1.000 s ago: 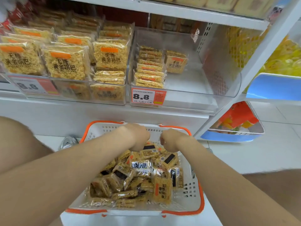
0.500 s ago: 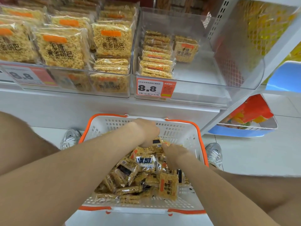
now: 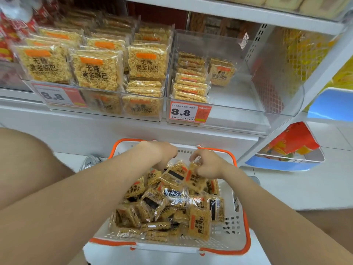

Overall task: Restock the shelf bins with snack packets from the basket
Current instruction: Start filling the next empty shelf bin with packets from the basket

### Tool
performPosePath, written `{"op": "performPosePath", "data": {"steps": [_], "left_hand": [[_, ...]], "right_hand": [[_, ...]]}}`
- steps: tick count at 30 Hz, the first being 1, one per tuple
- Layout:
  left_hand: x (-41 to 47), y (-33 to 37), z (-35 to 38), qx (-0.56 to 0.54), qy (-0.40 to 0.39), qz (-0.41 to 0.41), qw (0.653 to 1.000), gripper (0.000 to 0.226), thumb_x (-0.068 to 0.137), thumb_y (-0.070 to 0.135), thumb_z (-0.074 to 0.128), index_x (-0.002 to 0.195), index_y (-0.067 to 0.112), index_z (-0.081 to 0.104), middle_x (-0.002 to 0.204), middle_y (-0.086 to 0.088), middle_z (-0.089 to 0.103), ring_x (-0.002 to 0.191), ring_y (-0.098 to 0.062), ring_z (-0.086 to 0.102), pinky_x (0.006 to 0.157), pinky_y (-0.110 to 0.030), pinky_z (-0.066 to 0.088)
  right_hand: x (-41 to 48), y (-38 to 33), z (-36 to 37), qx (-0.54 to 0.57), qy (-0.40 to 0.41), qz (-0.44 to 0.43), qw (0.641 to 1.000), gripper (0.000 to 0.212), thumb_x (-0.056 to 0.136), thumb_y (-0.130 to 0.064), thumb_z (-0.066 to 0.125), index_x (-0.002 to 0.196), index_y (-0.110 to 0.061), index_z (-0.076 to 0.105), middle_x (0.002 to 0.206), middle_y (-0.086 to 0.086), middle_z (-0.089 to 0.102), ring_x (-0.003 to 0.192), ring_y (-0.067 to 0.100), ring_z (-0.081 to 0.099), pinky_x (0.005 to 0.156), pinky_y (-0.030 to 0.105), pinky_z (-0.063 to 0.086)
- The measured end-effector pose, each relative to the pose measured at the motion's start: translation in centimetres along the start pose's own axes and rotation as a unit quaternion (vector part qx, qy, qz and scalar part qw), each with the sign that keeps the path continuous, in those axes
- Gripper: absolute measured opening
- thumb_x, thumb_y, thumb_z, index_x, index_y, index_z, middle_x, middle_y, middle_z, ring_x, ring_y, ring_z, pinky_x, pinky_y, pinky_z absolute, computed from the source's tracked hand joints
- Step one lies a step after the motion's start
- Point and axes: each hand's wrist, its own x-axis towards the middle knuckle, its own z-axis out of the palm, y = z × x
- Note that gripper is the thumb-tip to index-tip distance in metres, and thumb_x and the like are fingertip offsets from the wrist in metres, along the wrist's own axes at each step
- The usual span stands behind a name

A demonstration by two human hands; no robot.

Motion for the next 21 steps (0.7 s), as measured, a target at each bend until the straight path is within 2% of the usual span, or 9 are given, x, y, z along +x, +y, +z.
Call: {"op": "performPosePath", "data": {"steps": [2, 6, 9, 11, 13, 15, 16, 18, 21], "left_hand": [[-0.7, -0.4, -0.2, -0.029, -0.008, 0.001, 1.0, 0.083, 0.09, 0.011, 0.077, 0.16, 0.023, 0.035, 0.15, -0.006, 0.051, 0.132, -0.035, 0.054, 0.104, -0.048, 0.053], [-2.5, -0.6, -0.8, -0.104, -0.012, 0.015, 0.994, 0.103, 0.08, 0.037, 0.091, 0.162, 0.025, 0.03, 0.157, 0.003, 0.045, 0.139, -0.028, 0.05, 0.109, -0.043, 0.048], [-3.1, -0.7, -1.1, -0.143, 0.005, 0.02, 0.989, 0.1, 0.077, 0.054, 0.089, 0.155, 0.021, 0.038, 0.149, 0.003, 0.052, 0.129, -0.026, 0.056, 0.106, -0.042, 0.05], [-3.4, -1.0, -1.6, -0.149, 0.025, 0.026, 0.988, 0.082, 0.079, 0.055, 0.087, 0.142, 0.018, 0.049, 0.134, 0.003, 0.06, 0.114, -0.023, 0.06, 0.099, -0.039, 0.05], [-3.9, -1.3, -2.4, -0.156, 0.049, 0.03, 0.986, 0.053, 0.082, 0.049, 0.087, 0.115, 0.022, 0.056, 0.104, 0.008, 0.062, 0.088, -0.016, 0.058, 0.081, -0.034, 0.047], [-4.6, -1.5, -3.1, -0.162, 0.066, 0.034, 0.984, 0.041, 0.081, 0.047, 0.087, 0.102, 0.026, 0.058, 0.09, 0.01, 0.06, 0.078, -0.013, 0.057, 0.073, -0.034, 0.046], [-5.1, -1.4, -3.6, -0.16, 0.071, 0.038, 0.984, 0.038, 0.081, 0.046, 0.088, 0.101, 0.027, 0.061, 0.089, 0.009, 0.063, 0.079, -0.015, 0.059, 0.073, -0.035, 0.048], [-6.0, -1.3, -4.3, -0.152, 0.086, 0.05, 0.983, 0.037, 0.082, 0.043, 0.088, 0.107, 0.025, 0.066, 0.093, 0.005, 0.067, 0.084, -0.019, 0.064, 0.076, -0.037, 0.052], [-7.5, -1.2, -5.6, -0.176, 0.132, 0.078, 0.972, 0.046, 0.083, 0.038, 0.087, 0.12, 0.023, 0.066, 0.101, 0.004, 0.067, 0.09, -0.02, 0.066, 0.08, -0.04, 0.056]], "right_hand": [[-0.8, -1.0, -0.2, 0.109, 0.022, -0.006, 0.994, 0.036, 0.087, 0.002, 0.055, 0.118, -0.014, 0.065, 0.072, 0.007, 0.056, 0.055, 0.019, 0.051, 0.052, 0.03, 0.04], [-2.1, -3.8, -0.6, 0.237, 0.035, -0.029, 0.97, 0.04, 0.084, 0.008, 0.047, 0.111, -0.015, 0.065, 0.059, 0.004, 0.046, 0.054, 0.021, 0.041, 0.055, 0.034, 0.041], [-3.0, -5.4, -0.7, 0.268, 0.046, -0.041, 0.962, 0.038, 0.083, 0.012, 0.047, 0.11, -0.013, 0.058, 0.058, 0.003, 0.048, 0.05, 0.018, 0.04, 0.05, 0.029, 0.032], [-3.7, -6.2, -0.9, 0.287, 0.045, -0.046, 0.956, 0.035, 0.083, 0.013, 0.049, 0.108, -0.012, 0.053, 0.064, 0.005, 0.052, 0.052, 0.019, 0.044, 0.05, 0.03, 0.035], [-4.1, -6.9, -1.2, 0.282, 0.057, -0.062, 0.956, 0.028, 0.084, 0.009, 0.053, 0.102, -0.012, 0.054, 0.067, 0.006, 0.055, 0.054, 0.019, 0.049, 0.055, 0.033, 0.04], [-4.5, -7.5, -1.5, 0.23, 0.094, -0.094, 0.964, 0.013, 0.084, 0.0, 0.059, 0.092, -0.012, 0.059, 0.067, 0.003, 0.062, 0.058, 0.017, 0.057, 0.06, 0.036, 0.047], [-4.8, -7.9, -1.7, 0.195, 0.124, -0.115, 0.966, 0.007, 0.084, -0.008, 0.06, 0.087, -0.013, 0.062, 0.067, 0.002, 0.065, 0.06, 0.017, 0.06, 0.062, 0.038, 0.052], [-5.5, -8.2, -2.0, 0.123, 0.206, -0.158, 0.958, 0.011, 0.083, -0.018, 0.054, 0.079, -0.018, 0.065, 0.064, -0.001, 0.066, 0.06, 0.015, 0.061, 0.064, 0.04, 0.056], [-7.1, -8.6, -2.8, 0.097, 0.283, -0.221, 0.928, 0.016, 0.083, -0.018, 0.048, 0.081, -0.02, 0.064, 0.059, -0.005, 0.06, 0.05, 0.009, 0.05, 0.057, 0.035, 0.046]]}}
